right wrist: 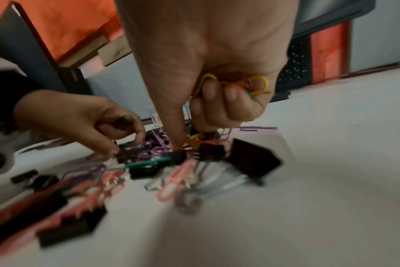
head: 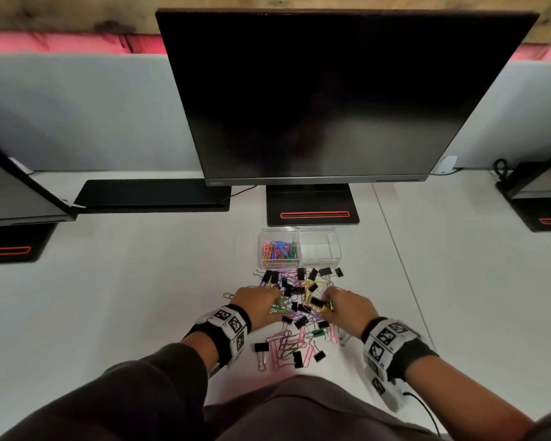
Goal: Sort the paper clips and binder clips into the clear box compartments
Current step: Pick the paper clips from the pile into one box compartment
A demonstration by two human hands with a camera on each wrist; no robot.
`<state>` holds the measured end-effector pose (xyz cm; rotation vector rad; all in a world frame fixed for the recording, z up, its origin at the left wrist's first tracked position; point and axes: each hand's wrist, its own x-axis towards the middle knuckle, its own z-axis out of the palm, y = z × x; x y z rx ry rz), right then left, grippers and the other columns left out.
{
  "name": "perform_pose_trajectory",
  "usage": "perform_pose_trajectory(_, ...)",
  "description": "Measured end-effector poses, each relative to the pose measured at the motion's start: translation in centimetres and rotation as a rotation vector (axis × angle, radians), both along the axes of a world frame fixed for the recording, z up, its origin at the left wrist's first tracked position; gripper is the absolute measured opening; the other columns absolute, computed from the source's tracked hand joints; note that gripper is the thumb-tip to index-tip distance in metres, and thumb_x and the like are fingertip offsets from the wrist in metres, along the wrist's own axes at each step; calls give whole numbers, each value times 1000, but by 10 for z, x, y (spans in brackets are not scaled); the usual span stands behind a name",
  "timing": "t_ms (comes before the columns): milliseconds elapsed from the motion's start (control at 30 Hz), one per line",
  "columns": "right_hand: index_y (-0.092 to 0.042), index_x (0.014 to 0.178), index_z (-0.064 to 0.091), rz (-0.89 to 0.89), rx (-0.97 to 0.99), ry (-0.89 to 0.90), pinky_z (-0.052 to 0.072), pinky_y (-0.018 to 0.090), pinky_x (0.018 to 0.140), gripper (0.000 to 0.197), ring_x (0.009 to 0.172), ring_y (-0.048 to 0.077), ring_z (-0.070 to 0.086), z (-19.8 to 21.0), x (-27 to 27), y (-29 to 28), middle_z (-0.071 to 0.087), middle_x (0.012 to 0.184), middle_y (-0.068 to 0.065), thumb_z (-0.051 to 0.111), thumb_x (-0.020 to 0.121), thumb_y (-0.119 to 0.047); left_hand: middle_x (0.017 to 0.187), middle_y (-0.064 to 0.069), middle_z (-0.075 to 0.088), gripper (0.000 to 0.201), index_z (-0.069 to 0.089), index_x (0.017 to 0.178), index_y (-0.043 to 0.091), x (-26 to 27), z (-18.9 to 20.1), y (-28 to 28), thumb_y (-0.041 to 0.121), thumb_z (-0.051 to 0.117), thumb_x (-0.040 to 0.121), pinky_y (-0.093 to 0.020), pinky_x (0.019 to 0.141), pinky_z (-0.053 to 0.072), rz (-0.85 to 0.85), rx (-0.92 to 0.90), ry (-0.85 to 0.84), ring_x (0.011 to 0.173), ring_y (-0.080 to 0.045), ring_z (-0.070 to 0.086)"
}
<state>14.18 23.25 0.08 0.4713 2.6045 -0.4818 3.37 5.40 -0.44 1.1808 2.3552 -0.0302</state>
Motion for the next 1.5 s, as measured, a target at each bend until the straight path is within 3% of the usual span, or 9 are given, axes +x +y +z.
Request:
perform_pose_trajectory(200, -15, 98, 56, -20, -71, -6, 37, 26, 70, 13, 91, 25, 60, 0, -12, 8, 65, 99, 7, 50, 91, -25, 119, -11, 62, 38, 52, 114, 7, -4, 4, 4, 40, 45, 95, -36, 89, 45, -7, -93, 7, 111, -29, 58)
perform_pose_trajectory(433, -13, 84, 45, -131, -194, 130, 34, 30, 58, 18, 72, 22, 49, 11, -10, 22, 56, 75, 6, 37, 97, -23, 114, -13, 64, 32, 51, 117, 6, -5, 15, 0, 26, 36, 96, -35, 85, 47, -106, -123, 79, 104, -32, 60)
perform_pose_trajectory(567, -21, 68, 43, -201, -331, 217, 40, 24, 65, 29, 72, 21, 55, 16, -8, 31, 63, 76, 7, 39, 96, -16, 110, -16, 64, 30, 50, 112, 4, -11, 27, -6, 24, 33, 98, -34, 83, 45, 7, -58, -8, 86, -29, 54)
perform_pose_trajectory(667, -18, 76, 51, -206, -385, 203, 38, 6, 55, 23, 54, -6, 53, 23, -9, 31, 63, 63, -1, 41, 94, -10, 111, -20, 62, 32, 49, 113, 1, -15, 33, -11, 24, 30, 100, -35, 83, 45, 63, -40, -74, 89, -29, 56)
perform_pose_trajectory(800, -13, 85, 58, -304, -523, 139, 27, 8, 34, 19, 30, 0, 37, 27, -16, 27, 50, 55, -1, 41, 95, -10, 115, -23, 61, 35, 44, 127, 3, -15, 43, -18, 20, 32, 99, -35, 85, 45, 90, -24, -104, 104, -34, 58)
perform_pose_trajectory(1033, -14, 77, 47, -254, -520, -41, 34, 20, 45, 18, 52, 11, 36, 55, -57, 23, 41, 65, 1, 53, 92, -22, 117, -20, 63, 33, 52, 123, 4, -28, 53, -30, 14, 34, 97, -31, 80, 44, 196, 36, -159, 97, -31, 58)
perform_pose_trajectory(1233, -5, 104, 56, -138, -411, -1, 39, 22, 50, 16, 56, 11, 42, 79, -112, 8, 47, 70, 0, 50, 91, -11, 126, -10, 59, 32, 52, 122, 10, -51, 63, -35, 16, 32, 98, -31, 93, 43, 314, 60, -137, 113, -26, 55)
perform_pose_trajectory(1333, -6, 101, 57, -33, -287, 26, 36, 19, 50, 14, 59, 11, 44, 80, -136, -3, 47, 71, -2, 48, 90, -7, 127, -11, 58, 32, 49, 124, 11, -62, 62, -35, 15, 32, 98, -32, 94, 43, 356, 78, -132, 114, -27, 55)
perform_pose_trajectory(1500, -4, 117, 58, 100, -248, 6, 43, 25, 72, 32, 104, 25, 55, 66, -159, -15, 56, 117, 11, 58, 87, -14, 141, -13, 48, 44, 33, 142, 16, -78, 54, -35, 10, 31, 98, -33, 104, 39, 368, 91, -195, 125, -28, 49)
